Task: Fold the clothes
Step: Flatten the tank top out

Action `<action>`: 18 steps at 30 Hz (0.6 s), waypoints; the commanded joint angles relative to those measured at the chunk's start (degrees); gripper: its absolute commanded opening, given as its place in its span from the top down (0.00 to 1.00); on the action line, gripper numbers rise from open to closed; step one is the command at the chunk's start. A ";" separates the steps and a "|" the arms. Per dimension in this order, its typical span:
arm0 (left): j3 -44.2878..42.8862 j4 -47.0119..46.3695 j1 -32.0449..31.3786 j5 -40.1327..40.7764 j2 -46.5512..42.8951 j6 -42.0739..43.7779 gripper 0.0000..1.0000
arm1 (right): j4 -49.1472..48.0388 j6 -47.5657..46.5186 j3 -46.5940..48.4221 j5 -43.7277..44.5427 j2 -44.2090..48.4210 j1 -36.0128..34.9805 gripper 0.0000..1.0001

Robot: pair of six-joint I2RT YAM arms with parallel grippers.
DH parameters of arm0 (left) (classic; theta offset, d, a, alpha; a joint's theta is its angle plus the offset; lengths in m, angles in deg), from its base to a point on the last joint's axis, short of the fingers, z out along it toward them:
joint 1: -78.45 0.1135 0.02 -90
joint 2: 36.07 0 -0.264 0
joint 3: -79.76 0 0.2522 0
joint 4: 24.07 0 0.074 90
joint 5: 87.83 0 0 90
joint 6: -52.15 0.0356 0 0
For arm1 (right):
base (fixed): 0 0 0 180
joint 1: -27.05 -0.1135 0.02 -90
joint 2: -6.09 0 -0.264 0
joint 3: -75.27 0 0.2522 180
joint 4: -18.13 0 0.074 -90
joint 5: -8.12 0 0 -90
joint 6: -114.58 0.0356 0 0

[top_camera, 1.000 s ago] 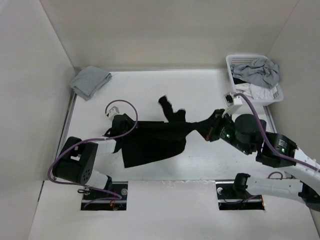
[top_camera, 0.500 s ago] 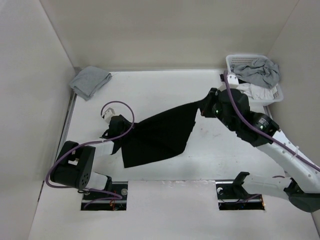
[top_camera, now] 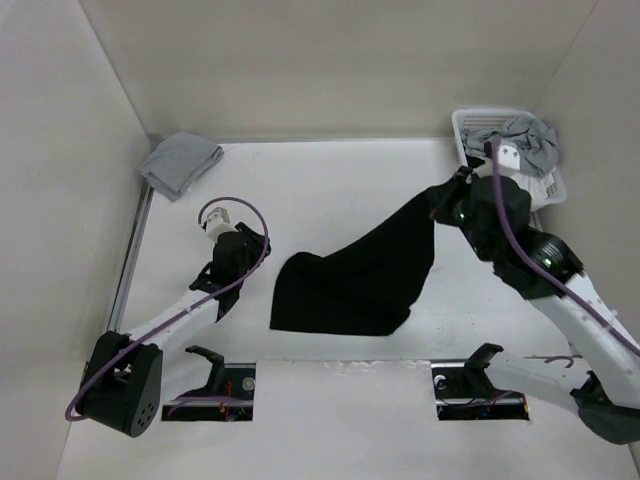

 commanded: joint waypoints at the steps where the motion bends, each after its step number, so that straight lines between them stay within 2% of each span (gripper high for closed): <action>1: -1.19 7.10 -0.69 1.28 -2.00 3.22 0.64 | -13.10 -3.53 -4.01 -11.82 -8.99 10.94 1.00; 3: -0.66 11.83 -2.00 0.58 -3.49 3.57 0.63 | -17.32 -3.79 -2.35 -15.61 -15.31 16.83 1.00; 7: 0.04 21.32 -6.65 -2.05 -6.30 2.96 0.63 | -19.88 -4.41 3.88 -17.73 -24.89 22.03 1.00; 13: 1.54 35.13 -15.35 -4.35 -11.57 -3.26 0.63 | -23.04 -3.80 4.78 -19.57 -27.29 24.50 1.00; 18: -0.13 45.15 -21.42 0.74 -14.21 -8.72 0.63 | -23.66 -3.01 4.87 -21.95 -27.82 25.82 1.00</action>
